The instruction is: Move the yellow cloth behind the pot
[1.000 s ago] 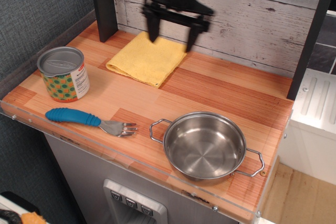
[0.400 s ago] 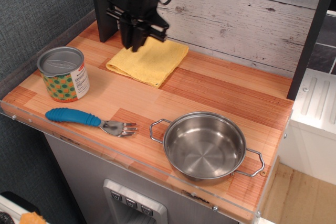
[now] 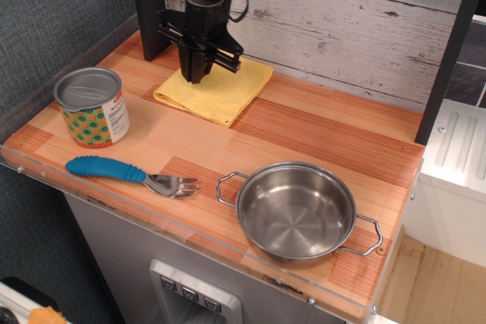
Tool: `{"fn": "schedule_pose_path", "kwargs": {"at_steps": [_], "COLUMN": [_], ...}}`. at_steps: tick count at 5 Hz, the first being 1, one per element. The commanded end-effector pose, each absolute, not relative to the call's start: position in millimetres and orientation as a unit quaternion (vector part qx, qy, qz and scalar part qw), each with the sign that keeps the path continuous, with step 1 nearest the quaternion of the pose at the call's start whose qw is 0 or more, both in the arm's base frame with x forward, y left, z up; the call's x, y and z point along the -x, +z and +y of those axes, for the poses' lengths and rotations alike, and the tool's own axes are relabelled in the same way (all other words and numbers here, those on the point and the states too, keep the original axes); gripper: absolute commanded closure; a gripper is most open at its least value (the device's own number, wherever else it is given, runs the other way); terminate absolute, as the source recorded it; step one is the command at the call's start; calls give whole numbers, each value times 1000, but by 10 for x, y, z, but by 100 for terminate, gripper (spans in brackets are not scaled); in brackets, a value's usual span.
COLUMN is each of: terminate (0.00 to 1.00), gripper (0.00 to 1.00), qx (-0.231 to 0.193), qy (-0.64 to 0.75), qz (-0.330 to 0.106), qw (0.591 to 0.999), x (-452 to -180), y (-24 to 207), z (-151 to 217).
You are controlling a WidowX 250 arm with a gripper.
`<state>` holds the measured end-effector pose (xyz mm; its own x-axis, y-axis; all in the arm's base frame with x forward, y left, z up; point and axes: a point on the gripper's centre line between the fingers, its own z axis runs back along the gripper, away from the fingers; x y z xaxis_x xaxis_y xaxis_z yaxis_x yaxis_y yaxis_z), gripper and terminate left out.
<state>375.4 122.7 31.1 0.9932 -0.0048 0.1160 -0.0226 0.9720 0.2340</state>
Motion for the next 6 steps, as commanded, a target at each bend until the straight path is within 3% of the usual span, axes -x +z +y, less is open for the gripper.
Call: {"fn": "schedule_pose_path", "kwargs": {"at_steps": [1, 6], "terminate": [0, 0], "gripper": [100, 100], "qx": [-96, -56], "qy": [17, -32], "qz": [-90, -65], "qw": [991, 996], "x": [-3847, -3770], "y": [327, 195], "z": [1128, 151]}}
